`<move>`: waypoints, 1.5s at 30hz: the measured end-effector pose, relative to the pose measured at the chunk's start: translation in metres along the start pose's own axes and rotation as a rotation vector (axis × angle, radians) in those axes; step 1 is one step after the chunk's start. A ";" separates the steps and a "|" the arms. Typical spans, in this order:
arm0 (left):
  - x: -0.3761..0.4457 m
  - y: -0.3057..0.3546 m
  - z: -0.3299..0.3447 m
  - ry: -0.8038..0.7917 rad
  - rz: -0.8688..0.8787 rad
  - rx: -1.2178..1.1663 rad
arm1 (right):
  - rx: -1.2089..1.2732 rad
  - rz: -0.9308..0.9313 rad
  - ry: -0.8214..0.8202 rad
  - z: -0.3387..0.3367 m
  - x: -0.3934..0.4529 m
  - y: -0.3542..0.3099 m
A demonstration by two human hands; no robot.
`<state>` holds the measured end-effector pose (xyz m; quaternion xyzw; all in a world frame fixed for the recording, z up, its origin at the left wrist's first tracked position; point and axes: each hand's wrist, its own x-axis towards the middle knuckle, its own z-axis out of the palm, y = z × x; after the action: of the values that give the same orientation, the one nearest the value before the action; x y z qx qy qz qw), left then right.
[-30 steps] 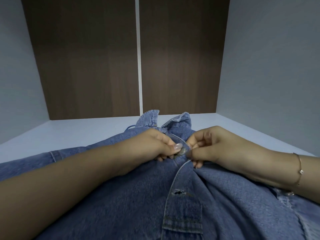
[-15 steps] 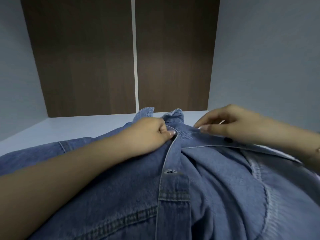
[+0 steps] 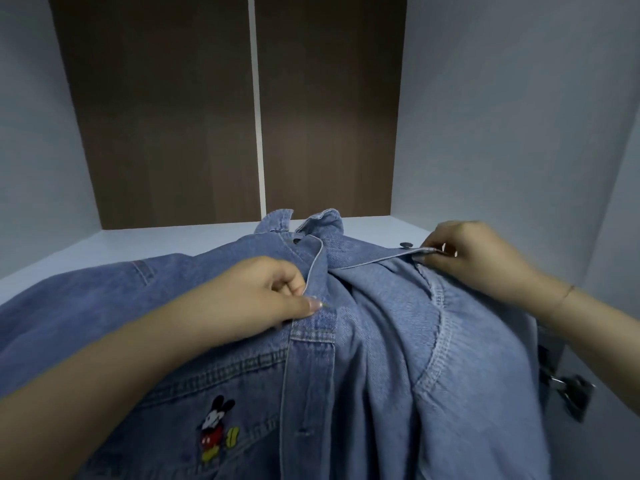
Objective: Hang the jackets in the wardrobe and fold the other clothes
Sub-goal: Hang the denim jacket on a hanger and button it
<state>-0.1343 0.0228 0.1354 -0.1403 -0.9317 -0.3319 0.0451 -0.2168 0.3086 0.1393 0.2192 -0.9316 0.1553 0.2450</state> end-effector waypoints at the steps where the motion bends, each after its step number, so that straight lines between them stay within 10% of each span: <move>1: -0.003 0.000 0.005 0.032 -0.006 -0.091 | -0.031 -0.067 0.076 0.000 -0.003 -0.003; 7: -0.010 0.022 0.012 0.226 0.018 -0.579 | 0.088 -0.338 0.290 -0.024 -0.023 -0.034; 24: -0.036 0.041 0.063 0.408 -0.047 -0.936 | 0.589 -0.470 0.633 0.061 -0.061 -0.077; 34: -0.039 0.039 0.065 0.571 0.012 -0.541 | 0.530 -0.600 0.519 0.055 -0.054 -0.071; 45: -0.030 0.032 0.054 0.411 0.236 -0.145 | 0.597 -0.555 0.103 0.036 -0.037 -0.059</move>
<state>-0.0957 0.0731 0.1073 -0.1807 -0.8539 -0.4118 0.2620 -0.1734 0.2563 0.1011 0.5155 -0.7378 0.3574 0.2494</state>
